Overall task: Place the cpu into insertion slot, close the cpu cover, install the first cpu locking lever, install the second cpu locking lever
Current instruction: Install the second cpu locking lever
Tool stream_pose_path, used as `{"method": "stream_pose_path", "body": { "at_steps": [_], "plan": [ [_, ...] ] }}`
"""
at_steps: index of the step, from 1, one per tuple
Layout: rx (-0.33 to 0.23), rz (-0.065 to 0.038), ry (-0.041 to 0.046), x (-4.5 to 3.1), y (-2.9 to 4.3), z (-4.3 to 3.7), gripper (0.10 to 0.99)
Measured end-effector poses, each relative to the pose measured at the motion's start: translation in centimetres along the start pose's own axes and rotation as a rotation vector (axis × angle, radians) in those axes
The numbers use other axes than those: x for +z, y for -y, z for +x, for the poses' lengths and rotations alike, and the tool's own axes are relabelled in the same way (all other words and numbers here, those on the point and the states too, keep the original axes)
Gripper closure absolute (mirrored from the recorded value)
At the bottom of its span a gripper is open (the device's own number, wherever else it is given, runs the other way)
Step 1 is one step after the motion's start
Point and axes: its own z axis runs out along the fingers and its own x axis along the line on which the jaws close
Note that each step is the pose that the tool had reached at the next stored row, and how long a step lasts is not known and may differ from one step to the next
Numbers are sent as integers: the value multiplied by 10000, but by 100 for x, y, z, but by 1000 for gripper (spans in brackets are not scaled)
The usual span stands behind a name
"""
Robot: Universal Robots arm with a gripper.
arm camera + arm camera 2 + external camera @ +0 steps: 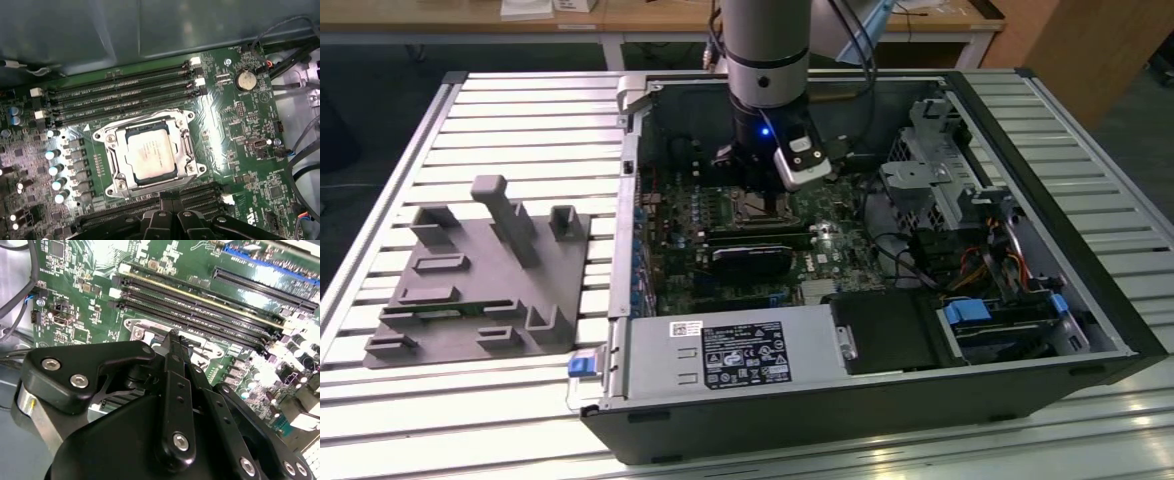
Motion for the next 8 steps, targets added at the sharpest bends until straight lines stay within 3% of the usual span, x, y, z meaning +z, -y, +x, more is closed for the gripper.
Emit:
{"method": "stream_pose_path", "body": {
  "at_steps": [8],
  "plan": [
    [-412,-36,-17,-2,39,13,980]
  ]
}}
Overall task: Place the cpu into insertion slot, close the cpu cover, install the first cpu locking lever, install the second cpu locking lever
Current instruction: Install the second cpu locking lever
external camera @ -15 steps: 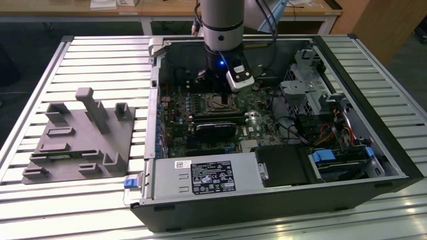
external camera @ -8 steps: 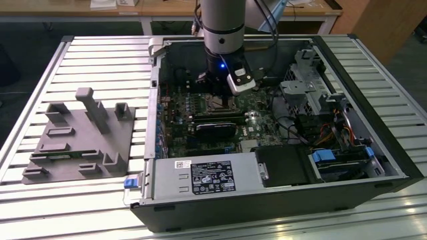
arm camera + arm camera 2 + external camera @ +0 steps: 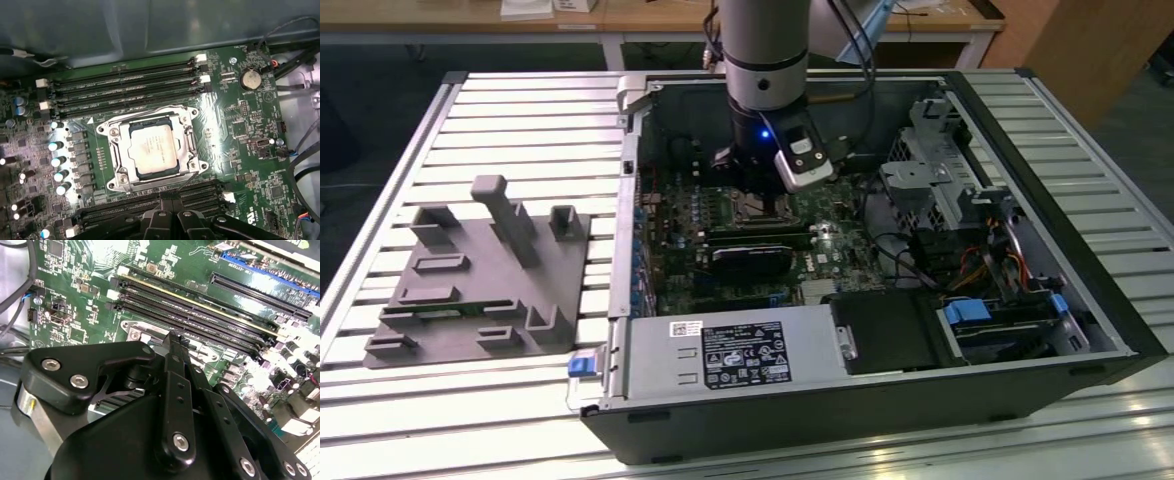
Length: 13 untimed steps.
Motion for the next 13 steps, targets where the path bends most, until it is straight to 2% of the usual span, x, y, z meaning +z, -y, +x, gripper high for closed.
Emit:
{"method": "stream_pose_path", "body": {
  "at_steps": [6,13],
  "plan": [
    [-361,-32,-15,-2,21,22,980],
    [-533,-50,-20,-4,73,66,980]
  ]
}}
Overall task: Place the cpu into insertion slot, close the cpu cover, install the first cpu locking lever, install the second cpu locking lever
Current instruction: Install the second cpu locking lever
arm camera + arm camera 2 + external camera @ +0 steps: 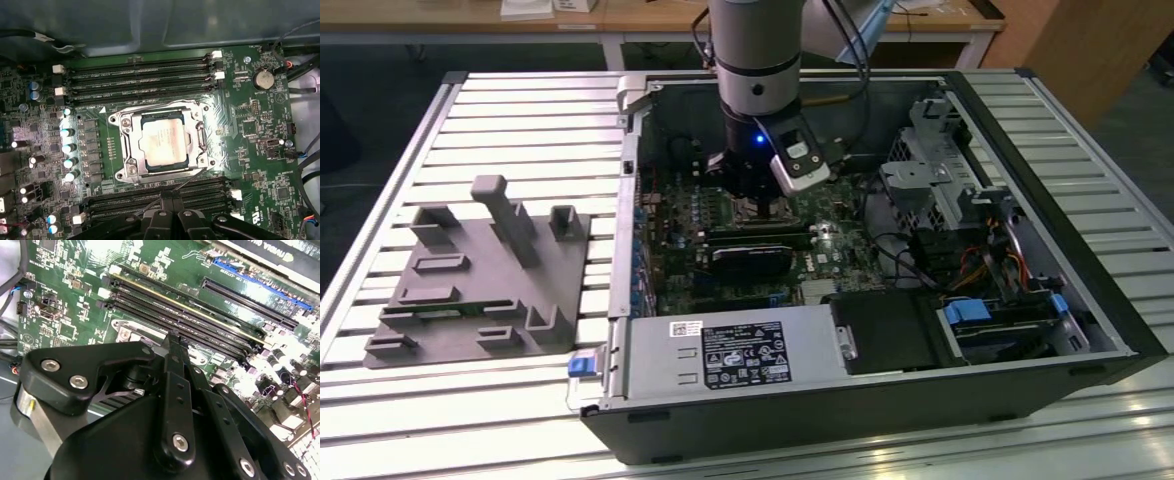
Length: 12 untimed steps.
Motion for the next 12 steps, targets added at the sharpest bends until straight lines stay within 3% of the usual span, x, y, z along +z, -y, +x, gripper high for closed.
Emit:
{"method": "stream_pose_path", "body": {
  "at_steps": [3,8,9,12],
  "plan": [
    [-1,5,-41,5,1,1,980],
    [-4,81,-589,36,4,4,980],
    [-3,88,-647,40,4,5,980],
    [-2,93,-653,39,5,5,980]
  ]
}}
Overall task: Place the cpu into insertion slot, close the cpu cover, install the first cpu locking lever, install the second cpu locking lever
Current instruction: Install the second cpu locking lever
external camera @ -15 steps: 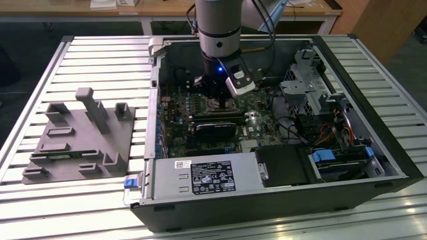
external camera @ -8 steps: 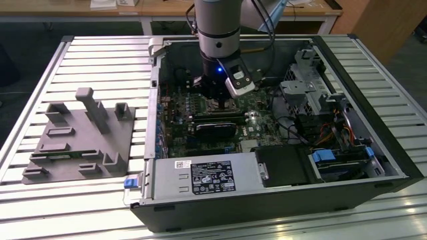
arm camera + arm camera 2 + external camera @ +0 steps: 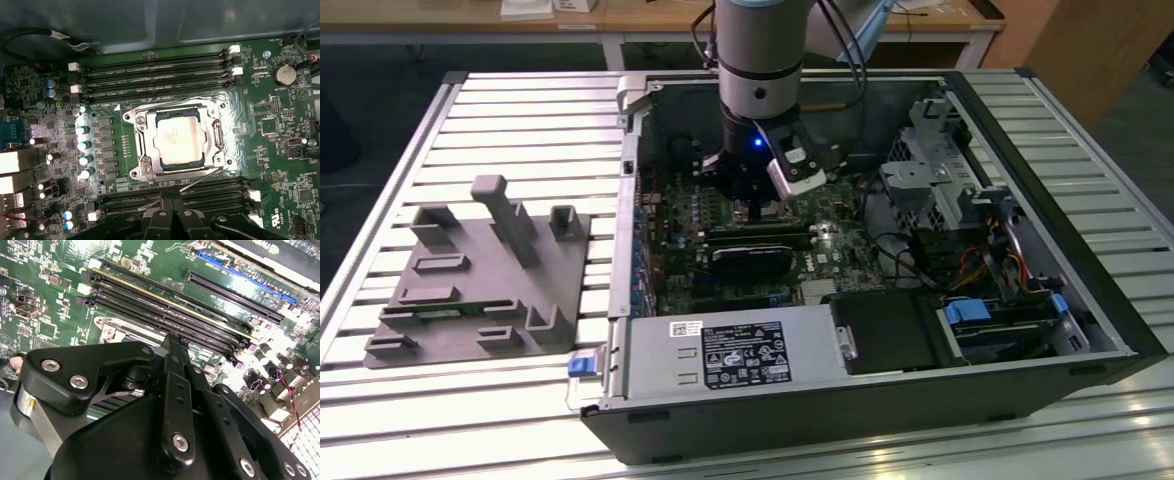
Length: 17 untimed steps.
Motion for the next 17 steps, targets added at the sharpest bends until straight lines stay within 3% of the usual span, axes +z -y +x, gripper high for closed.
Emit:
{"method": "stream_pose_path", "body": {
  "at_steps": [5,7,10,17],
  "plan": [
    [-2,-9,0,9,4,3,980],
    [-5,-56,-7,28,17,8,980],
    [-24,-203,-29,59,47,18,980],
    [-57,-682,-96,116,111,38,980]
  ]
}}
